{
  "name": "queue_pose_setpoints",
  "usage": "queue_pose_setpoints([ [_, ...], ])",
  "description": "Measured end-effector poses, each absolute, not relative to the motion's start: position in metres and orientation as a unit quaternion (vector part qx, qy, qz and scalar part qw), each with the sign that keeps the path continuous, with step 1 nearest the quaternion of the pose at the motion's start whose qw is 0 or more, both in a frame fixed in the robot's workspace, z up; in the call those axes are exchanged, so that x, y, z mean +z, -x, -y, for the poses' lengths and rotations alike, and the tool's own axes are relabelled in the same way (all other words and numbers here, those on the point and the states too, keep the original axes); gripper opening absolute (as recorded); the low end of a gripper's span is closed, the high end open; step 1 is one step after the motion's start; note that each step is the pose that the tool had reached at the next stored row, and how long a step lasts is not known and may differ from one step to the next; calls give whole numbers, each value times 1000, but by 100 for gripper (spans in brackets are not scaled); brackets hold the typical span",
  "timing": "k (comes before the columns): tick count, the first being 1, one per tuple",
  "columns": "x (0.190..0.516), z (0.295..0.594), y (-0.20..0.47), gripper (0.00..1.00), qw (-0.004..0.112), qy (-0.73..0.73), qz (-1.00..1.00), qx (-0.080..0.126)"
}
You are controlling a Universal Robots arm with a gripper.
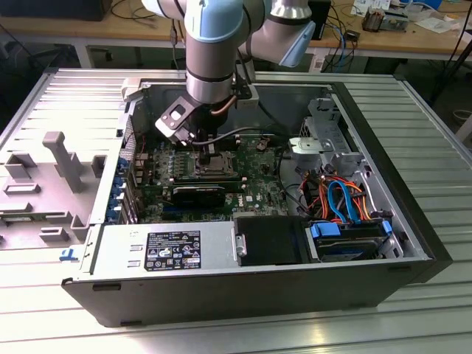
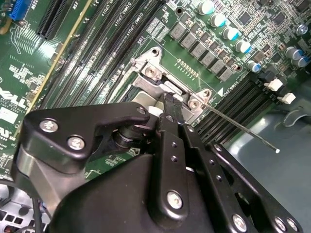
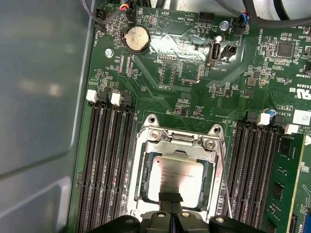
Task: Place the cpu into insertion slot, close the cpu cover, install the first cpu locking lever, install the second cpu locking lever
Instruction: 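Close the cpu cover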
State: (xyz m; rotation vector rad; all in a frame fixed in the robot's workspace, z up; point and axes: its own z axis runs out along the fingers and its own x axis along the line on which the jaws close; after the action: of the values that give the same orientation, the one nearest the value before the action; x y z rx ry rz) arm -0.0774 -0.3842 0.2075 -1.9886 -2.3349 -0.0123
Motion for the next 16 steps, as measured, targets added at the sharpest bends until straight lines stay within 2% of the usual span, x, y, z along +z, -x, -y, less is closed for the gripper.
queue_pose_setpoints([
  [16, 215, 384, 68, 11, 40, 648, 761, -2],
])
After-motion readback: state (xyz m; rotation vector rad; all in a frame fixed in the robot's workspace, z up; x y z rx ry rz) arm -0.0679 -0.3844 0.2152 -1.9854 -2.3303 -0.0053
